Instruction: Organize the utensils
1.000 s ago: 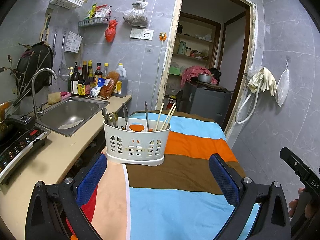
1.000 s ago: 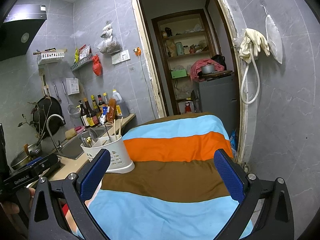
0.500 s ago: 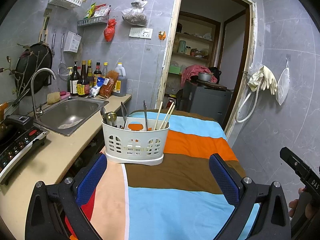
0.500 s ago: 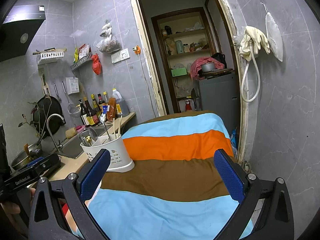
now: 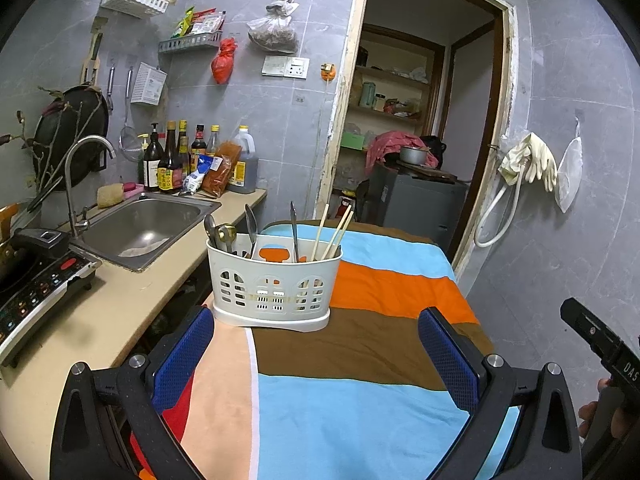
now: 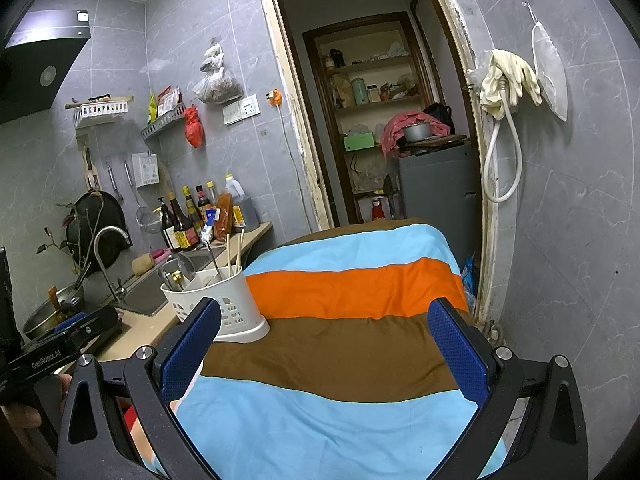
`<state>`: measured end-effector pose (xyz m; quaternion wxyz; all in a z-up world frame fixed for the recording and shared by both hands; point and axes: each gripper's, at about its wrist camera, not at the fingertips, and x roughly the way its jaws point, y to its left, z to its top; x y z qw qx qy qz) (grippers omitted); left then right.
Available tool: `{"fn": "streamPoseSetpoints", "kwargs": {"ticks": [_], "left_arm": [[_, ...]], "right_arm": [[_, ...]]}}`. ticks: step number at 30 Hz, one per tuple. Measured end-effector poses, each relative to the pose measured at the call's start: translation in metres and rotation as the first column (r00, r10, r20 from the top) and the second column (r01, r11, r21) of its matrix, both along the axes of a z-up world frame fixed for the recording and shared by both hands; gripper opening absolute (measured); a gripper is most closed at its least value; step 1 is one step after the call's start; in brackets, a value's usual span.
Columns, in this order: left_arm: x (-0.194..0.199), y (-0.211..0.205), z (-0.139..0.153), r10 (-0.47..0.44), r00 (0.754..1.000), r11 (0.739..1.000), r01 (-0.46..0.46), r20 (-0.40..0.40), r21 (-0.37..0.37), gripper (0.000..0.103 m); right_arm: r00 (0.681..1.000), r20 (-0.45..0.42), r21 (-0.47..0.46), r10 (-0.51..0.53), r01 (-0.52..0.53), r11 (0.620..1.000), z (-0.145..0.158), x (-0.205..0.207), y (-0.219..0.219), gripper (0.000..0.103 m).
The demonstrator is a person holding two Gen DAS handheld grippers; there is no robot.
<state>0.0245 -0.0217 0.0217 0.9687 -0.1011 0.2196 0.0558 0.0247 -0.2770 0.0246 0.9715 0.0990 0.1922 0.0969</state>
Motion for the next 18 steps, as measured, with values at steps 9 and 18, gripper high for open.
{"fn": "streamPoseSetpoints", "kwargs": {"ticks": [9, 18], "left_arm": [[0.002, -0.001, -0.005, 0.020, 1.000, 1.000, -0.020, -0.004, -0.013, 0.102], [0.007, 0.001, -0.009, 0.013, 1.000, 1.000, -0.014, -0.021, -0.024, 0.102]], "right_arm": [[1.000, -0.006, -0.006, -0.002, 0.002, 1.000, -0.006, -0.003, 0.001, 0.101], [1.000, -0.025, -0.002, -0.003, 0.003, 1.000, -0.014, -0.003, 0.005, 0.101]]}}
